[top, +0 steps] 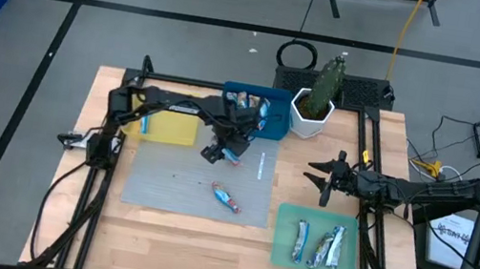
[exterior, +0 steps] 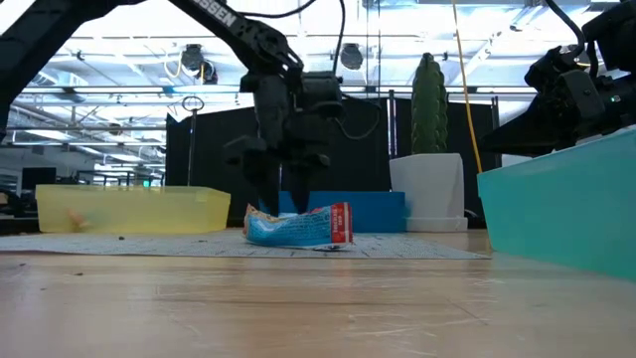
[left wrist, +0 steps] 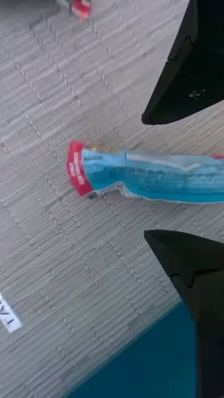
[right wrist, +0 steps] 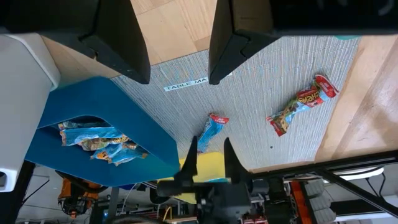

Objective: Pick and place Granola Bars by type
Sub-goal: Put the red granola bar into the yellow bin

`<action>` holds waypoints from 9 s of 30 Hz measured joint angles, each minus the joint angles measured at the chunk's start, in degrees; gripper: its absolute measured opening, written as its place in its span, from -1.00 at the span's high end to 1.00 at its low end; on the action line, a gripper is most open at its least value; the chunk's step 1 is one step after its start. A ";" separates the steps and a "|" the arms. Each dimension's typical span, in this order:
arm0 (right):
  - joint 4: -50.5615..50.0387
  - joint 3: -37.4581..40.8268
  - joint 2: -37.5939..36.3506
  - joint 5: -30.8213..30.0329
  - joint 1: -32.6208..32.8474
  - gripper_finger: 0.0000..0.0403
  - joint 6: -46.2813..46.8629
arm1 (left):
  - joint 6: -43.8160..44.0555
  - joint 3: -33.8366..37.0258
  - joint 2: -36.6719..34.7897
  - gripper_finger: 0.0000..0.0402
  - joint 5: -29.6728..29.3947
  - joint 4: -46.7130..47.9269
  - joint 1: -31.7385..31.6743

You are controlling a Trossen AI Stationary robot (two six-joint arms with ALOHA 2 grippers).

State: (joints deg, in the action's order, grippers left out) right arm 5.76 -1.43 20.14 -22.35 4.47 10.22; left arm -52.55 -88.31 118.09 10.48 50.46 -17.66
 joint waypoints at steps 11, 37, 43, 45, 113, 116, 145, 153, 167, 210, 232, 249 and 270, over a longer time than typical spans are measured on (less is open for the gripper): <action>0.00 -0.02 0.02 0.00 0.02 0.22 0.00 | 0.13 0.05 1.92 -0.45 3.00 -0.55 -0.36; 0.00 0.00 0.02 0.00 0.01 0.22 0.00 | 8.76 0.09 -0.06 0.93 0.77 3.47 -0.38; 0.00 -0.01 0.02 0.00 0.02 0.22 0.00 | 15.80 0.09 -8.82 0.91 -0.30 4.43 -0.47; 0.00 0.00 0.01 0.00 0.00 0.22 0.00 | 18.21 0.09 -12.77 0.94 -0.04 5.71 -0.47; 0.00 0.00 0.02 -0.02 0.02 0.22 0.00 | 97.38 43.01 -50.06 0.95 -17.07 -9.51 -28.70; -0.01 -0.01 0.02 -0.01 0.02 0.22 0.00 | 97.98 45.42 -52.48 0.95 -17.61 -10.46 -29.09; -0.01 0.00 0.01 0.00 0.02 0.22 0.00 | 102.96 60.37 -54.04 0.94 -22.59 -20.12 -30.33; 0.00 0.00 0.00 -0.02 0.02 0.22 0.00 | 99.80 60.35 -54.04 0.55 -21.07 -21.03 -30.33; -0.01 0.00 0.01 -0.02 0.00 0.22 0.00 | 95.09 55.41 -54.04 -0.15 -20.43 -21.56 -30.33; -0.02 -0.01 0.00 -0.01 0.02 0.22 0.00 | 17.74 12.46 -28.83 -0.54 1.21 -3.57 8.24; 0.00 -0.02 0.02 -0.02 0.02 0.22 0.00 | 18.34 12.50 -8.35 -0.54 6.00 -17.84 20.35; -0.02 0.00 0.00 0.00 0.02 0.22 0.00 | 20.30 12.50 -2.11 -0.54 4.16 -23.45 21.27; -0.02 -0.01 0.00 -0.01 0.01 0.22 0.00 | 23.76 12.50 -2.13 0.47 0.18 -23.77 21.41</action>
State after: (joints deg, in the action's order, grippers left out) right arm 5.74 -1.44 20.14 -22.36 4.48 10.22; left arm -28.79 -75.81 115.96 10.66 26.70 3.75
